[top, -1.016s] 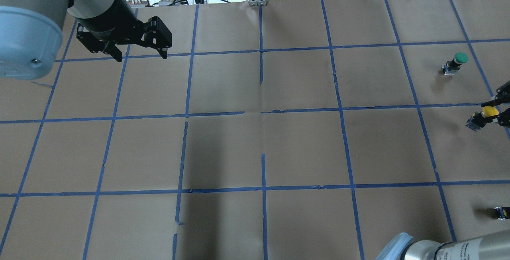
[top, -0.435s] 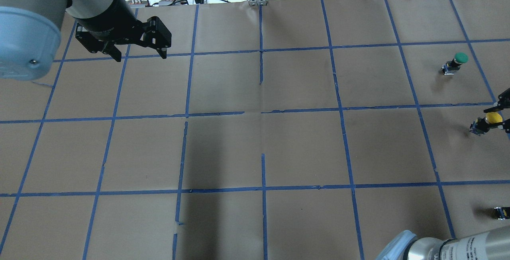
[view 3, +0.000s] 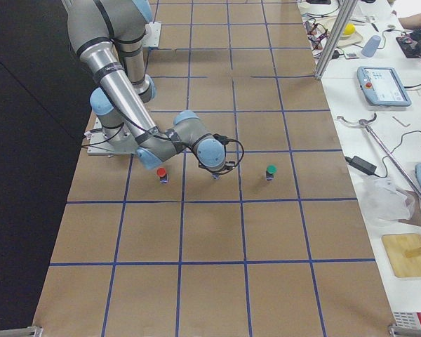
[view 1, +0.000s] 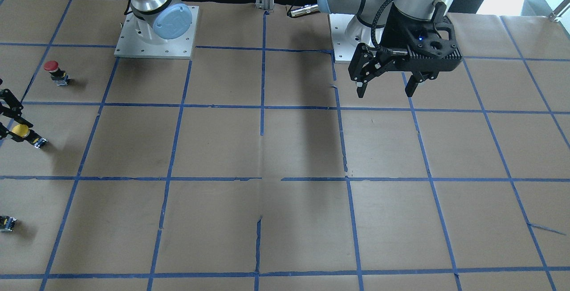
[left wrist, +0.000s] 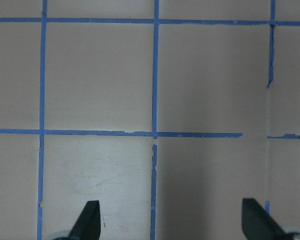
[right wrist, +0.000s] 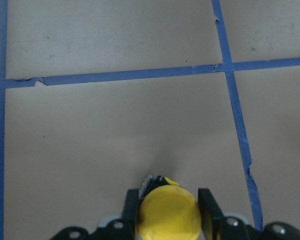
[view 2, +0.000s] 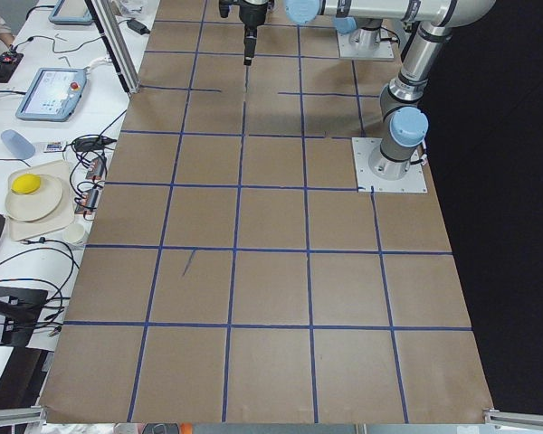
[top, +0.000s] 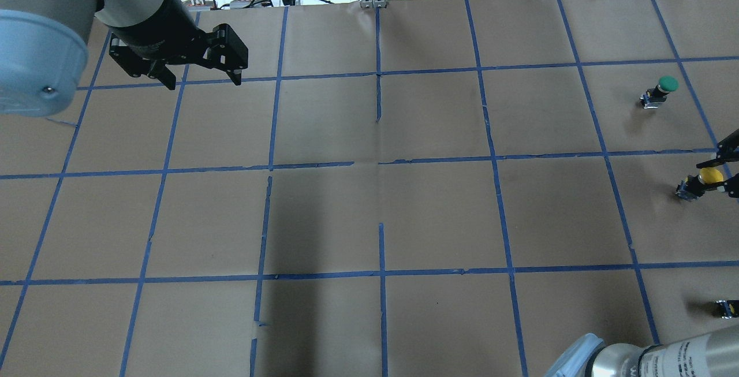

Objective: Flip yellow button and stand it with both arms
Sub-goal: 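Lower the block upright onto the table with the right gripper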

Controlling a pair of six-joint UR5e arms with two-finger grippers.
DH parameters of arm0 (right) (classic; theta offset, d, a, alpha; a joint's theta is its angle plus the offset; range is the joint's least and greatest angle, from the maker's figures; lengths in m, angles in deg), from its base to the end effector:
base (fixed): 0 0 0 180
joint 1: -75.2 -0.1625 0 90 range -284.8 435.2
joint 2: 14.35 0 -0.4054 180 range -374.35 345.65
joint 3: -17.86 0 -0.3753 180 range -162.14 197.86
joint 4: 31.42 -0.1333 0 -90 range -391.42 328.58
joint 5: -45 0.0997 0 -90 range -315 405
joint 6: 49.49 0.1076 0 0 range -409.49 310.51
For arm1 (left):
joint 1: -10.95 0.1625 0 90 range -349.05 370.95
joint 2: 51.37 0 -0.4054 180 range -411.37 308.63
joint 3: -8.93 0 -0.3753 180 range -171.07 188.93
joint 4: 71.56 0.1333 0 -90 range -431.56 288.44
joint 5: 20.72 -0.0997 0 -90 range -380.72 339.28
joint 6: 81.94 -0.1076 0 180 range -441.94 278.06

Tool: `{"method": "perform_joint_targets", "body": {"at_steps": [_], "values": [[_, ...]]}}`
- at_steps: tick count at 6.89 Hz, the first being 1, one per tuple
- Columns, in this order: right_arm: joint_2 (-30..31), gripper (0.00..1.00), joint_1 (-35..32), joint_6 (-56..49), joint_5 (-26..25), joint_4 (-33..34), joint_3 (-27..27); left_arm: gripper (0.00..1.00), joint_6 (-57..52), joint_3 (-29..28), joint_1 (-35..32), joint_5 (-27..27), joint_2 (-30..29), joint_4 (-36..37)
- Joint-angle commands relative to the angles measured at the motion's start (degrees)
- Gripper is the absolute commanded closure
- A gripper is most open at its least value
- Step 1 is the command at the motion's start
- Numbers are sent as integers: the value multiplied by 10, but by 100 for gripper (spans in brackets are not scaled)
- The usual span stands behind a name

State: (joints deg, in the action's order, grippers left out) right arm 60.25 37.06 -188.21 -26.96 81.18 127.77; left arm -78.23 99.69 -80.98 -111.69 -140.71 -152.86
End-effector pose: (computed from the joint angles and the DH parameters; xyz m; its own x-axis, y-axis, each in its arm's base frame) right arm -0.2814 -0.4328 0.2147 -0.1051 -0.9911 0.0819 -0.9286 0.0684 -0.3646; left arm -0.1477 -0.4806 0.4758 -0.9994 -0.0329 -0.0070 -0.0314 0.9881 -0.1503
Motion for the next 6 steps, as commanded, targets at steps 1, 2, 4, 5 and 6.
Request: {"method": "perform_joint_targets", "body": {"at_steps": [1,2,4,5,6], "values": [[-2,9,0,7,1,-5,-1,0,1,-1,0,0,0,0],[6,1,0,17,0,-5,-2,0,1,-1,0,0,0,0],[35,1,-11,236,-40,-5,-6,0,0,-1,0,0,0,0],[61,1,-25,308,-60,-5,-7,0,1,-1,0,0,0,0],[96,1,-49,373,-66,-25,-7,0,0,-1,-1,0,0,0]]}}
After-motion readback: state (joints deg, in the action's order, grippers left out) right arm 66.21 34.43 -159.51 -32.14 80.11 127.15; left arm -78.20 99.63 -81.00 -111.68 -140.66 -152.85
